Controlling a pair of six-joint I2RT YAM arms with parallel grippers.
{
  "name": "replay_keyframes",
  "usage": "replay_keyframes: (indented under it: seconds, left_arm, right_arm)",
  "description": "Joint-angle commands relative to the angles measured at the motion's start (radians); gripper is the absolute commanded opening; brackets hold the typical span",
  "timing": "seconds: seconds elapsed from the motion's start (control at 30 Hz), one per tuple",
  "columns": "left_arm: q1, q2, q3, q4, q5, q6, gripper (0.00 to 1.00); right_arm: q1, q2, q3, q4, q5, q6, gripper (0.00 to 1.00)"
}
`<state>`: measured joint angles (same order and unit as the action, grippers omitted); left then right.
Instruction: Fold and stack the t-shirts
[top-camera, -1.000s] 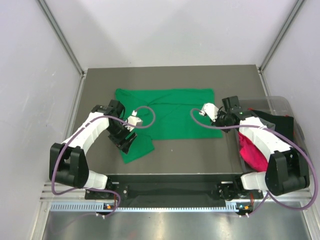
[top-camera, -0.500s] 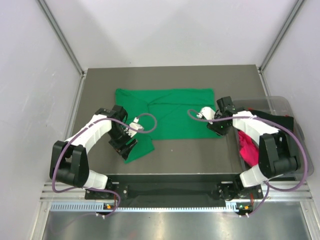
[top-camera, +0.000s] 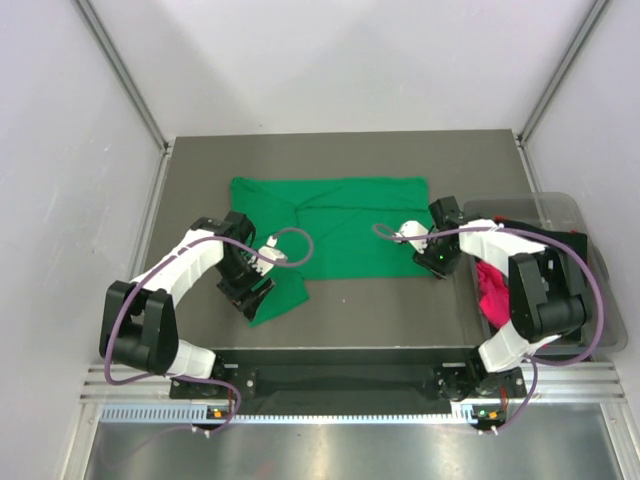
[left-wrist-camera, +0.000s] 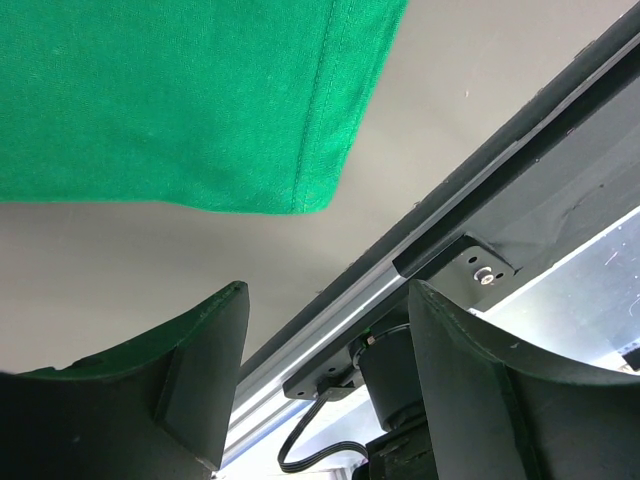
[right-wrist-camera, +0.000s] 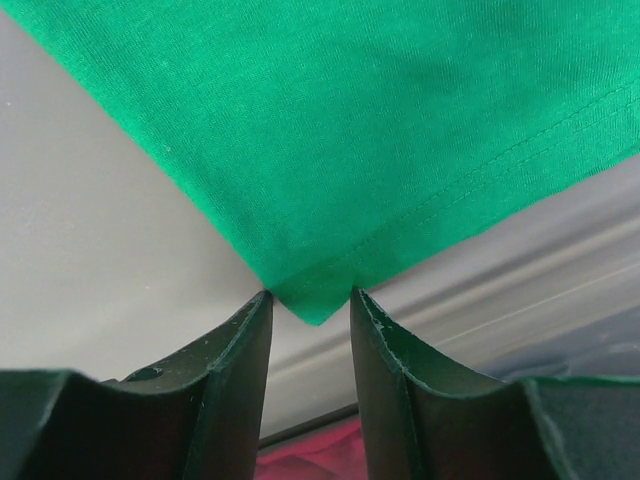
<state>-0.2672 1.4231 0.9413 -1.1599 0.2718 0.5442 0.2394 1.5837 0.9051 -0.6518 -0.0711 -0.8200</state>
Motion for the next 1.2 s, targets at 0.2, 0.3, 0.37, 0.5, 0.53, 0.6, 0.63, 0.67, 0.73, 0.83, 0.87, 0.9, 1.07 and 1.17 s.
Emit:
replay_keyframes:
  seconds: [0.2, 0.3, 0.37, 0.5, 0.53, 0.6, 0.63, 0.67, 0.73, 0.83, 0.87, 0.9, 1.07, 1.17]
  left_arm:
    - [-0.004, -0.033, -0.013, -0.015, -0.002, -0.007, 0.68]
    - [-0.004, -0.064, -0.030, -0.021, -0.019, 0.003, 0.68]
    - [-0.007, -0.073, -0.047, -0.030, -0.019, 0.016, 0.69]
    - [-0.027, -0.064, -0.073, -0.037, -0.020, 0.017, 0.69]
    - [-0.032, -0.059, -0.075, -0.035, -0.022, 0.017, 0.69]
    - [-0.038, -0.047, -0.072, -0.037, -0.022, 0.020, 0.70]
    - [-0.052, -0.040, -0.072, -0.035, -0.025, 0.020, 0.70]
    - [-0.059, -0.033, -0.073, -0.031, -0.031, 0.014, 0.69]
    - [-0.081, -0.012, -0.075, 0.003, -0.043, 0.007, 0.69]
    - [-0.090, 0.025, -0.072, 0.061, -0.072, -0.021, 0.67]
    - [-0.090, 0.034, -0.072, 0.075, -0.089, -0.029, 0.66]
    - [-0.090, 0.051, -0.072, 0.087, -0.098, -0.033, 0.65]
    - [-0.090, 0.097, -0.070, 0.144, -0.117, -0.062, 0.60]
    - [-0.090, 0.126, -0.070, 0.158, -0.117, -0.069, 0.54]
  right_arm:
    - [-0.002, 0.056, 0.009, 0.032, -0.002, -0.010, 0.05]
    - [0.000, 0.021, 0.003, 0.034, -0.009, 0.001, 0.00]
    - [-0.002, -0.004, 0.006, 0.026, -0.010, 0.007, 0.00]
    - [0.000, -0.047, 0.015, 0.009, -0.015, 0.015, 0.00]
    - [-0.002, -0.047, 0.020, 0.003, -0.015, 0.018, 0.00]
    - [0.000, -0.039, 0.025, 0.000, -0.016, 0.019, 0.00]
    - [0.000, -0.036, 0.029, -0.002, -0.016, 0.024, 0.00]
    - [-0.002, -0.034, 0.031, -0.002, -0.018, 0.027, 0.00]
    - [0.000, -0.030, 0.037, -0.003, -0.024, 0.031, 0.00]
    - [-0.002, -0.027, 0.044, -0.006, -0.035, 0.038, 0.00]
    - [0.000, -0.030, 0.044, -0.008, -0.038, 0.039, 0.00]
    - [0.000, -0.030, 0.044, -0.006, -0.036, 0.039, 0.00]
    - [0.000, -0.036, 0.035, -0.009, -0.029, 0.028, 0.00]
    - [0.000, -0.036, 0.029, -0.005, -0.029, 0.027, 0.00]
